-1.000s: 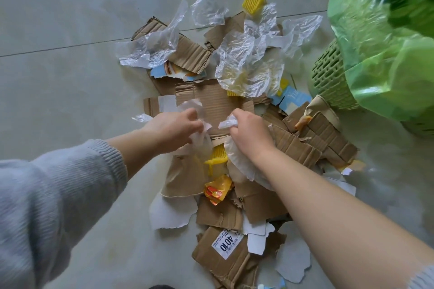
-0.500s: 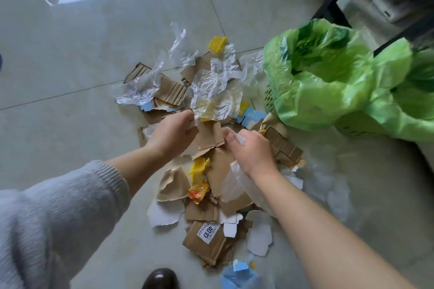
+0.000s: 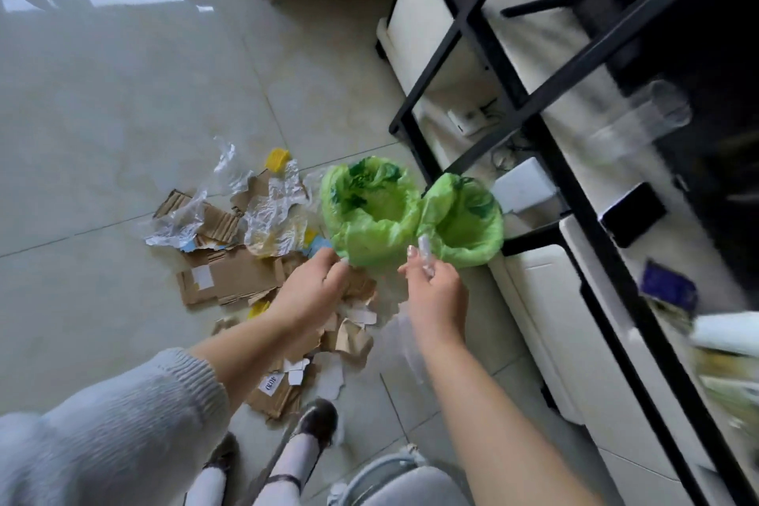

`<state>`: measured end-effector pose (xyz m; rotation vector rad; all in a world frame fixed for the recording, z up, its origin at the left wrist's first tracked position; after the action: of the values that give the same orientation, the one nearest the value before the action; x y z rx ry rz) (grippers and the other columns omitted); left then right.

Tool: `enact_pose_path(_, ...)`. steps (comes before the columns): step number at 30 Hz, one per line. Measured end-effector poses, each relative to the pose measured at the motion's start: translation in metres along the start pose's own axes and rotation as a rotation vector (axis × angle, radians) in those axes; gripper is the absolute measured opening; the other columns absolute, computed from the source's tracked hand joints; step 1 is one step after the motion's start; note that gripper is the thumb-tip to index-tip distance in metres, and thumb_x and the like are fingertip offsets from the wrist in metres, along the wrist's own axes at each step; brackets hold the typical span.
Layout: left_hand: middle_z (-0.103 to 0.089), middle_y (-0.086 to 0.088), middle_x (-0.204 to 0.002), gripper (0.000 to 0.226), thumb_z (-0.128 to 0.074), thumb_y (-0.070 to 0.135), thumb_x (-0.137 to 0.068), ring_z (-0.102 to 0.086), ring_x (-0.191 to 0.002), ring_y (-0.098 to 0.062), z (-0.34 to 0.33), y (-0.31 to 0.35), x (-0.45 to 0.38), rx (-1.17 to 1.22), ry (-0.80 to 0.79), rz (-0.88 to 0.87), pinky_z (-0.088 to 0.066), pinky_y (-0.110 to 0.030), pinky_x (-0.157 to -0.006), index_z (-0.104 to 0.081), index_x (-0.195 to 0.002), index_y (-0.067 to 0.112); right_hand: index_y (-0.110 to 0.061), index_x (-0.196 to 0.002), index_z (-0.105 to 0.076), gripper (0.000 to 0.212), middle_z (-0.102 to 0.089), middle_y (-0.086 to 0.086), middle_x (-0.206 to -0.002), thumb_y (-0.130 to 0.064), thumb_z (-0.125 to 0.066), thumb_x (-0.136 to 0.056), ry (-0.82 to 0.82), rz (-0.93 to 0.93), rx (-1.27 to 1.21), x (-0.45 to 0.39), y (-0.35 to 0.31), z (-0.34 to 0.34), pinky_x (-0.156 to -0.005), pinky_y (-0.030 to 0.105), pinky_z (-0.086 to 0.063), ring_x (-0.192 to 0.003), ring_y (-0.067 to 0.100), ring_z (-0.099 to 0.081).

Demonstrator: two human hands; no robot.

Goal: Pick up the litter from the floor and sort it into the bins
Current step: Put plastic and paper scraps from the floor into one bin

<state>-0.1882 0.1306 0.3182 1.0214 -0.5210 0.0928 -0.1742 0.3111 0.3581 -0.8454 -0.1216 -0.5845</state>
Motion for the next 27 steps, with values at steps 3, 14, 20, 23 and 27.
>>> enact_pose_path(3,-0.045,0.001,-0.073,0.026,-0.032,0.034,-0.092,-0.042,-0.071,-0.020,-0.021,0.038,-0.002,0.095,-0.017,0.039,-0.031,-0.032,-0.058,-0.041,-0.075,0.016,-0.022,-0.087,-0.068,0.036,-0.065,0.006,-0.100,-0.046,-0.042,-0.090,-0.009,-0.054,-0.045,0.000,0.001,0.045,-0.069,0.025,-0.046,-0.086,0.017,-0.059)
enact_pose_path(14,-0.055,0.003,-0.066,0.023,-0.067,0.020,-0.081,-0.048,-0.060,-0.012,-0.113,0.113,-0.094,0.249,0.167,0.156,-0.036,-0.027,-0.055,-0.049,-0.066,0.019,-0.025,-0.080,-0.051,0.018,-0.060,0.010,-0.105,-0.008,-0.046,-0.083,0.040,-0.136,-0.014,-0.154,0.052,0.151,-0.059,0.027,-0.038,-0.083,0.023,-0.056)
enact_pose_path(20,-0.063,0.005,-0.073,0.019,-0.061,0.013,-0.083,-0.055,-0.073,-0.012,-0.182,0.087,-0.179,0.251,0.405,0.325,-0.039,-0.022,-0.062,-0.064,-0.069,0.025,-0.029,-0.084,-0.068,0.022,-0.063,0.012,-0.112,-0.010,-0.056,-0.086,0.014,-0.280,-0.121,-0.281,0.145,0.126,-0.083,0.034,-0.050,-0.084,0.020,-0.059)
enact_pose_path(23,-0.064,-0.003,-0.112,0.034,-0.054,0.005,-0.083,-0.056,-0.104,-0.015,-0.220,0.087,-0.220,0.137,0.354,0.295,-0.040,-0.020,-0.089,-0.067,-0.111,0.019,-0.023,-0.102,-0.070,0.020,-0.058,0.009,-0.116,-0.015,-0.061,-0.086,-0.002,-0.277,-0.144,-0.322,0.171,0.110,-0.081,0.028,-0.048,-0.086,0.019,-0.057)
enact_pose_path(27,-0.050,-0.003,-0.127,0.047,-0.052,0.001,-0.084,-0.052,-0.114,-0.021,-0.256,0.079,-0.269,0.005,0.336,0.193,-0.040,-0.028,-0.099,-0.057,-0.126,0.020,-0.020,-0.118,-0.063,0.037,-0.056,0.008,-0.117,-0.007,-0.056,-0.084,-0.011,-0.225,-0.150,-0.375,0.187,0.078,-0.072,0.019,-0.043,-0.092,0.020,-0.055)
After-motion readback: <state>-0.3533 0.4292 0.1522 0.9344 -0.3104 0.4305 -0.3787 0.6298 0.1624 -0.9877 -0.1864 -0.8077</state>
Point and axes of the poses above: each hand's wrist, its own x-axis away from the middle knuckle, its own z-axis out of the back of the hand, y = z × x, the point moved 9 cm from there along -x, towards the middle knuckle
